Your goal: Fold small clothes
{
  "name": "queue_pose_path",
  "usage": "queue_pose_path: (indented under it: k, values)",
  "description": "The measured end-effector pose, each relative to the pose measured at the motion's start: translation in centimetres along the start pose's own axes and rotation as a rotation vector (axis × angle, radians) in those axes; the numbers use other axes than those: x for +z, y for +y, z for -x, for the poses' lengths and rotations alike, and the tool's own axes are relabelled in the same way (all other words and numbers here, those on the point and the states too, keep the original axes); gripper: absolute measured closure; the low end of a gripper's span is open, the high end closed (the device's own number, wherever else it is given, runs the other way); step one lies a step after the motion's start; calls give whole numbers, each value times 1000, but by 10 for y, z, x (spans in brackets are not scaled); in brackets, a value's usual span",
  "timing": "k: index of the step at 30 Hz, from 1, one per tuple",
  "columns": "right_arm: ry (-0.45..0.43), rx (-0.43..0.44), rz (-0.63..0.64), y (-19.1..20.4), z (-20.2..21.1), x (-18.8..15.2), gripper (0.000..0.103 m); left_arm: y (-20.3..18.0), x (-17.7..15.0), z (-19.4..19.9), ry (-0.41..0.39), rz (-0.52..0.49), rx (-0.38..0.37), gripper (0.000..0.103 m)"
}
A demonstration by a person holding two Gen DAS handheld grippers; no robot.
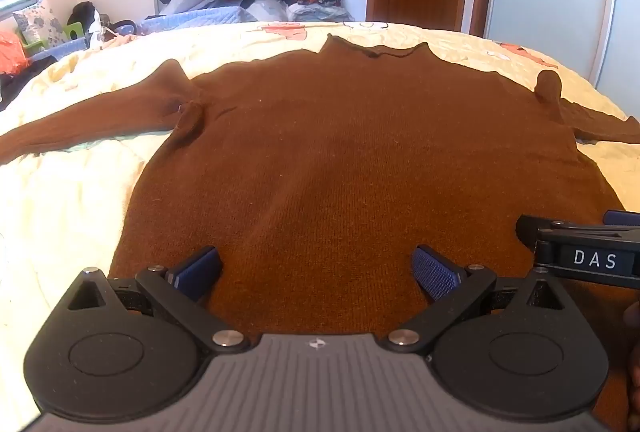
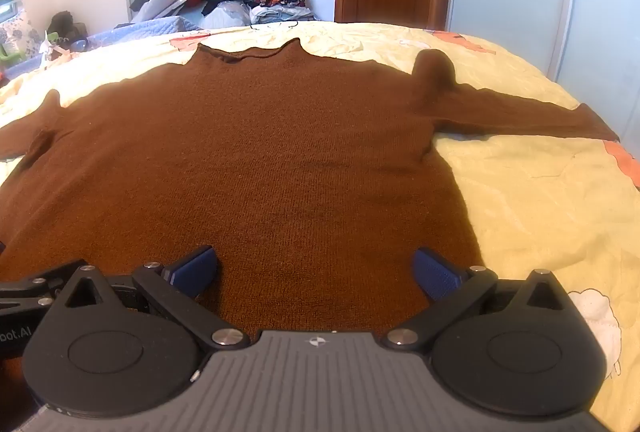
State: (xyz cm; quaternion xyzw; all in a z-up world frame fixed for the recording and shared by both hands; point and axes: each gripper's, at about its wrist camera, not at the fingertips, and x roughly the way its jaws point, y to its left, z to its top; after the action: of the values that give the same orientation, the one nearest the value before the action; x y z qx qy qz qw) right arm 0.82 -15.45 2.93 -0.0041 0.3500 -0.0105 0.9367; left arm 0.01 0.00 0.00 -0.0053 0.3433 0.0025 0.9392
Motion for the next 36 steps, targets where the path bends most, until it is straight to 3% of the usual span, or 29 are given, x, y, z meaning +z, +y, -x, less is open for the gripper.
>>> queue_pose_path:
  k: [36]
  values:
    - [-3, 1, -1, -1, -1, -1, 0, 1, 0, 1, -4, 8, 12, 0]
